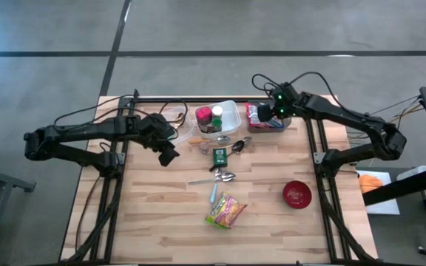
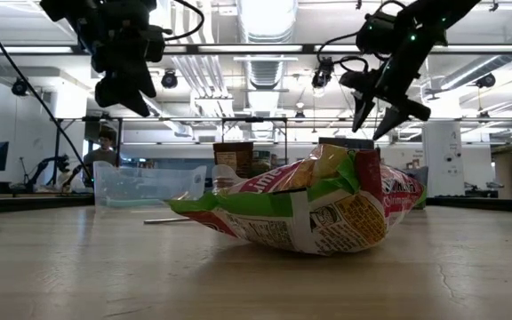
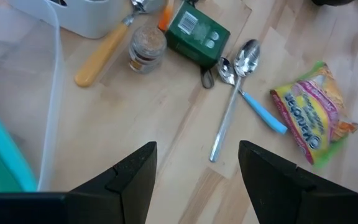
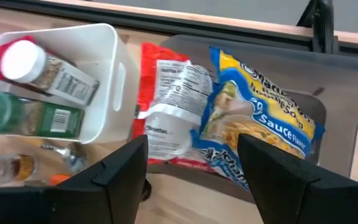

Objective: Pick & Place Food Item
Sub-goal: Put the silver spoon into the transparent bin

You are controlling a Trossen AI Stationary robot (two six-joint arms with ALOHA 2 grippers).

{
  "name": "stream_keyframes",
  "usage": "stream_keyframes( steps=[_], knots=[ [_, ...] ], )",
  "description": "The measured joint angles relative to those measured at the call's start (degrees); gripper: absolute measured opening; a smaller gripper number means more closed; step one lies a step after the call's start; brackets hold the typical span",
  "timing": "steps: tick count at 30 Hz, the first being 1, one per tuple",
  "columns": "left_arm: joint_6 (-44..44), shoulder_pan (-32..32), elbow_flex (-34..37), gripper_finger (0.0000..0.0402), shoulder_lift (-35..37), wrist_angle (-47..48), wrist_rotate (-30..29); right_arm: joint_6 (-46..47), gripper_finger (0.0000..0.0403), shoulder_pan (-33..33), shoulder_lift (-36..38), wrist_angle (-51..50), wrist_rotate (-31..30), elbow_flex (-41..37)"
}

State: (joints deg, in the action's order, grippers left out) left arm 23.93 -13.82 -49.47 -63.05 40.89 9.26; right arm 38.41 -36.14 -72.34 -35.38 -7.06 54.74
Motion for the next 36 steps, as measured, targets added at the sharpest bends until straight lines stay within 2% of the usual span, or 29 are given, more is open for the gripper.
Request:
stream_keyframes(
  steps=[4, 12, 15, 20, 27, 36],
  knots=[
    [-2.84, 0.82, 0.00, 0.0228, -0.02, 0.09, 5.70, 0.17, 0.0244, 2.48, 0.13, -2.33, 0.02, 2.81],
    [-5.39, 4.99, 0.00, 0.0228, -0.02, 2.36, 5.23, -2.01, 0.0244, 14.46, -0.02, -8.62, 0.02, 8.63],
    [-8.25, 7.87, 0.00, 0.0228, -0.11, 2.18, 2.13, 0.64, 0.0244, 19.88, -0.02, -9.85, -0.98, 10.35],
    [-9.13, 14.57, 0.00, 0.0228, -2.17, -2.45, -8.60, 6.73, 0.0244, 27.78, -0.04, -9.80, -5.52, 11.94],
    [-9.35, 18.94, -1.11, 0.0228, -11.61, -14.65, -9.67, 15.19, 0.0244, 36.03, -0.04, -9.88, -10.91, 13.32],
    [-17.03, 19.41, -9.55, 0.0228, -29.04, -16.14, -8.17, 19.07, 0.0244, 41.69, -0.04, -9.85, -11.16, 15.38]
  ],
)
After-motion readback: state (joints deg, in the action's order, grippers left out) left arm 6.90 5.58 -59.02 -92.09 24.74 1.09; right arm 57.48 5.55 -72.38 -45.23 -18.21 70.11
